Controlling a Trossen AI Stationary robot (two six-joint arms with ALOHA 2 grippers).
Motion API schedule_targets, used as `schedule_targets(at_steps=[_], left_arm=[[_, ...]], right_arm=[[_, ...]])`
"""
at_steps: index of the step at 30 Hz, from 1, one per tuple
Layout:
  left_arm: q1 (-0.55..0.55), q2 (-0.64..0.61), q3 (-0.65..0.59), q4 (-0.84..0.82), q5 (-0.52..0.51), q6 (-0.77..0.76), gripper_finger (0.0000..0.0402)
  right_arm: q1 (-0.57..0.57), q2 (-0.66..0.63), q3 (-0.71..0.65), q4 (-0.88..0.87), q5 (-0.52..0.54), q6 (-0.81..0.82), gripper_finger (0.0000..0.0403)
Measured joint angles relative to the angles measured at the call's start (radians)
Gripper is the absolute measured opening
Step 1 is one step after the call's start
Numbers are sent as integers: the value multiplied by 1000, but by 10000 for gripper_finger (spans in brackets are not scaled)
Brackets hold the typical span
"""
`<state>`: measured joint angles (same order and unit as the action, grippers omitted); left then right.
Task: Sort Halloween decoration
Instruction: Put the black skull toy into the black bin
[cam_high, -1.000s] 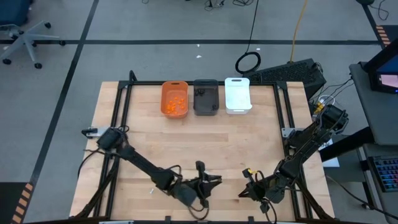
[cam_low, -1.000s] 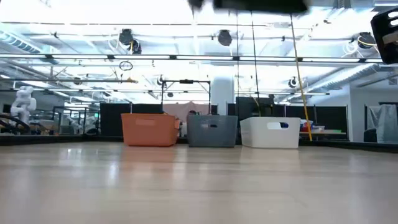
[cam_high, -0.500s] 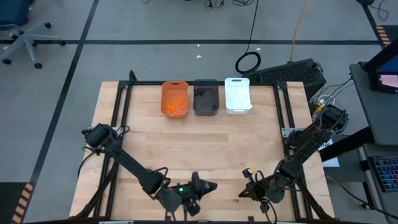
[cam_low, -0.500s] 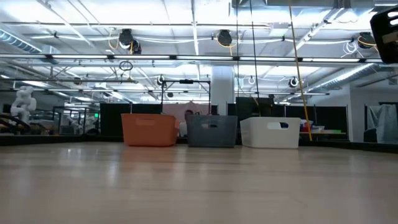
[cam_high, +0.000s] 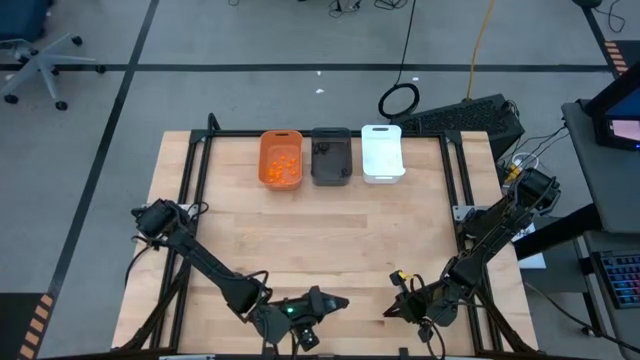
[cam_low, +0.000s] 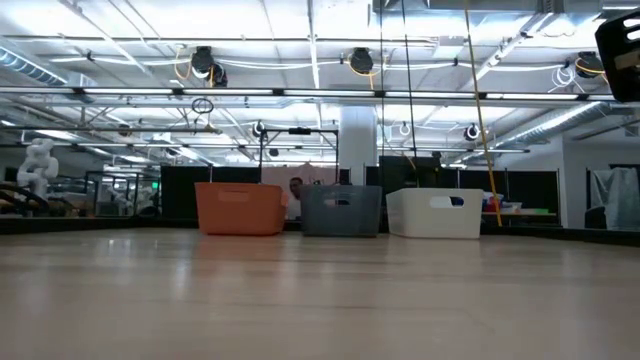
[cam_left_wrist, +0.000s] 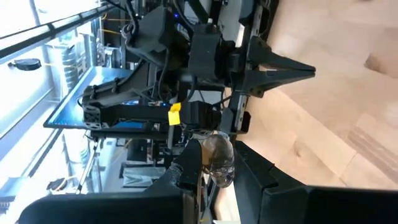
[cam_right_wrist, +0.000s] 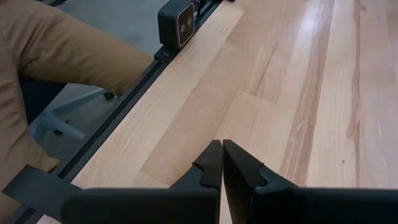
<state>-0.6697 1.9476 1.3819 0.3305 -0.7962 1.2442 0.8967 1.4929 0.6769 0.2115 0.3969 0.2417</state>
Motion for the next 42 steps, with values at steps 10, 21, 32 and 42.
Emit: schedule_targets(at_steps=[10, 21, 32, 42], left_arm=[[-1, 0, 0, 0, 2, -10, 51], [-1, 0, 0, 48, 2, -417, 51], [-7, 0, 0, 89, 2, -931, 51], [1, 0, 0, 99, -29, -1463, 51]], right_arm=[[0, 0, 0, 0, 0, 0, 0], [0, 0, 0, 0, 0, 0, 0], [-3, 0, 0, 0, 27, 0, 0], [-8, 0, 0, 0, 27, 0, 0]])
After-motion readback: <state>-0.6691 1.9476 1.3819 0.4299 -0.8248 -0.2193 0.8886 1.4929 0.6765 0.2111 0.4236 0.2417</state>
